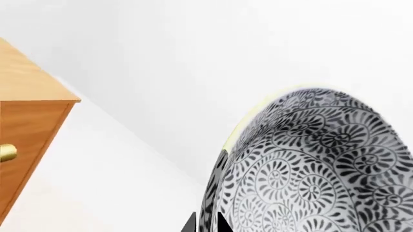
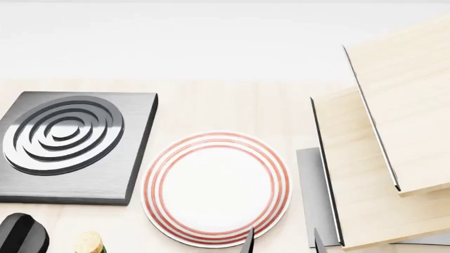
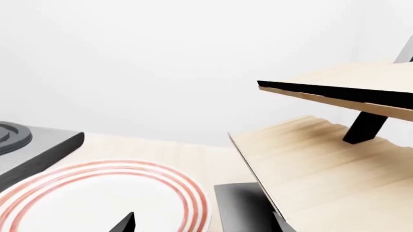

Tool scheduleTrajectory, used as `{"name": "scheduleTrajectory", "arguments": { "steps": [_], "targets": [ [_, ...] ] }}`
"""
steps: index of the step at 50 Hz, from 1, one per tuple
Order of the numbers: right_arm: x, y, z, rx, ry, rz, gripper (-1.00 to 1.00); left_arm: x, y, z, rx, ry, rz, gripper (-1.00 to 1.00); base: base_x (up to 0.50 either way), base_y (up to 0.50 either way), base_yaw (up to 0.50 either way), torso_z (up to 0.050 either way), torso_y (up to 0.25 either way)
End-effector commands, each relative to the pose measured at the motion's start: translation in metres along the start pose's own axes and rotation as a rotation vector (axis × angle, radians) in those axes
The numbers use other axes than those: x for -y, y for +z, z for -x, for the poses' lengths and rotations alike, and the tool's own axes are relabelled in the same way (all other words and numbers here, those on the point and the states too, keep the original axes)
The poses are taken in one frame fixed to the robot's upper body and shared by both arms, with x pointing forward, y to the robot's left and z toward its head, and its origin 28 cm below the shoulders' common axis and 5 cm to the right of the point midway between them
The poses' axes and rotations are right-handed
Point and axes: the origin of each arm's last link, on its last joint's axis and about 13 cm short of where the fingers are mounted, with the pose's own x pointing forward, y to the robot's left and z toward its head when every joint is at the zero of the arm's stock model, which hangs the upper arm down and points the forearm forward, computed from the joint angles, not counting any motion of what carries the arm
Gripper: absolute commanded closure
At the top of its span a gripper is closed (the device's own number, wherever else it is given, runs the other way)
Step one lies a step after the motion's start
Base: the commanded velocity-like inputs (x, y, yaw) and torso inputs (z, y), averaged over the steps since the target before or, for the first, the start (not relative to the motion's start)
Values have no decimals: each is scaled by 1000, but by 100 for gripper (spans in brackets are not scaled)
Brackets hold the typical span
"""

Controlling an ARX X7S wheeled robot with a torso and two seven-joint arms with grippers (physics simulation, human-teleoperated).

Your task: Pick up the akita bowl and put it on the plate.

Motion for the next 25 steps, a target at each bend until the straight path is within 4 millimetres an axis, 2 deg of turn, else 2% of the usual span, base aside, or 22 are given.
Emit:
{"name": "scheduleTrajectory", "arguments": {
  "steps": [1,5,11,25],
  "targets": [
    [-2,-3,0,-9,7,2,-100,9,-10,-7,-202,6,59,100,0,0,0,0,0],
    [-3,-5,0,-12,12,1,-100,11,-17,-11,-240,63,40,100,0,0,0,0,0],
    [-3,-8,0,-20,14,2,-100,18,-25,-13,-299,66,40,100,0,0,0,0,2],
    [-5,-12,0,-33,20,3,-100,36,-46,-22,-412,61,-98,100,0,0,0,0,0]
  ]
}}
